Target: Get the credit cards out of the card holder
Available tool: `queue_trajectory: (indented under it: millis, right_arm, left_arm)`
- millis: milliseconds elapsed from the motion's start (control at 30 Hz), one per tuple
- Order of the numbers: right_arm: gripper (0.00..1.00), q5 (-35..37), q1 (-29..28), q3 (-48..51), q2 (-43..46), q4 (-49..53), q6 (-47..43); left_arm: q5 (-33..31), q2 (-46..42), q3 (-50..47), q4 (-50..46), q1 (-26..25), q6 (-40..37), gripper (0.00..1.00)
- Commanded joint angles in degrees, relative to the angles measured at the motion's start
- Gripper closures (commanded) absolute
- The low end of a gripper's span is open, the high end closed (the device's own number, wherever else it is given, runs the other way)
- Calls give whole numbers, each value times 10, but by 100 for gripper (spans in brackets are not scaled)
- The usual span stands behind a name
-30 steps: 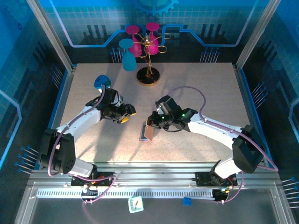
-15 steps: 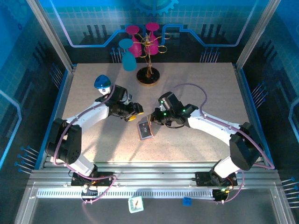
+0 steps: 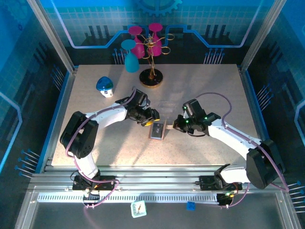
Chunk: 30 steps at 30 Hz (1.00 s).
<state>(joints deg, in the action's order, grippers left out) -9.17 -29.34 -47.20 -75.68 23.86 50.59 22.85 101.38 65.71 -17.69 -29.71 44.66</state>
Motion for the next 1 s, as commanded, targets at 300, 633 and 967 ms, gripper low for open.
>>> queue_trajectory:
  millis: [300,633,967]
  right_arm:
    - [98,-8,76,36,-50,7,-110]
    - [74,8,92,-3,-68,60,-133]
    - [61,4,84,-70,11,130,-112]
  left_arm:
    - [49,52,30,68,-43,59,75]
    - [78,93,33,110,-57,91,79]
    - [88,114,50,108,-56,91,81]
